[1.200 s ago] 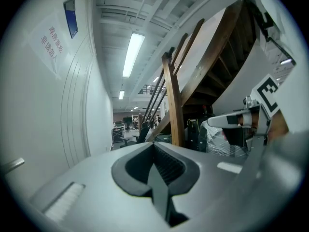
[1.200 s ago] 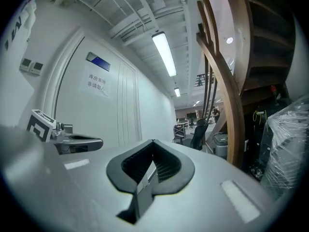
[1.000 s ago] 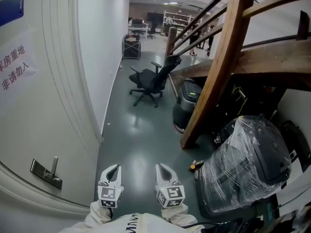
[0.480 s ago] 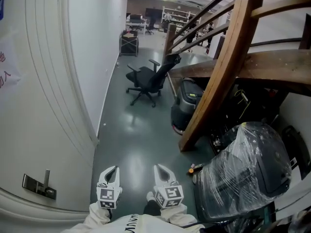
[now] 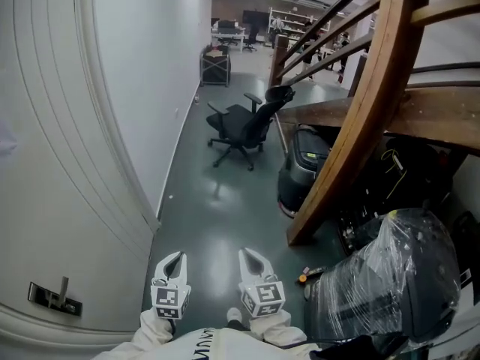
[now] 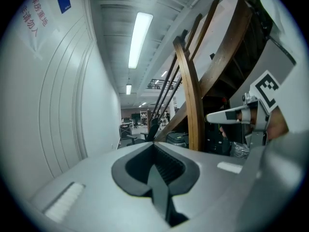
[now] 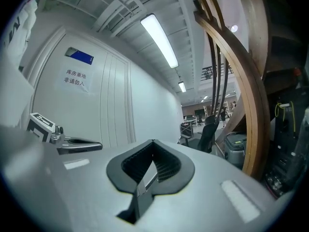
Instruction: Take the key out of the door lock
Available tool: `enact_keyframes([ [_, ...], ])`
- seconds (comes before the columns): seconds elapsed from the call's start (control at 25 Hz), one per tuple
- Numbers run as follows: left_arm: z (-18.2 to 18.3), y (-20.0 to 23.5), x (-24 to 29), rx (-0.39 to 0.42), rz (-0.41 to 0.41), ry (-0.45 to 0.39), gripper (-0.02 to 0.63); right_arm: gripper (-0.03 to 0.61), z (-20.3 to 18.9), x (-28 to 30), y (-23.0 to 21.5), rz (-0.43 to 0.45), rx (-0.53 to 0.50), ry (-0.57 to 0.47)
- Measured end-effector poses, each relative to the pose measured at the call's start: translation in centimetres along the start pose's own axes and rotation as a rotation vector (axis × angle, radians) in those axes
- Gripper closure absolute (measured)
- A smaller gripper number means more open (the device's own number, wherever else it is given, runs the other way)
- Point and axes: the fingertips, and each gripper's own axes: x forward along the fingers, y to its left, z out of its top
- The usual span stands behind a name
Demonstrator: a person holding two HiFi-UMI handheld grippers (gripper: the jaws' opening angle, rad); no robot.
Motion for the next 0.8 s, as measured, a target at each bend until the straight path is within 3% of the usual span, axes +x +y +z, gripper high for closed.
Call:
enact_keyframes([
  [0.44, 0.8, -0.5, 5.6, 0.001, 0.089, 0.034, 0.614, 0.581, 0.8, 5.1, -5.1, 0.099, 0.009, 0.024],
  [0.8, -0.9, 3.0, 3.9, -0.017, 0.239, 0.081, 0.614, 0.581, -0.2, 9.2, -2.5, 0.245, 0.012, 0.062],
])
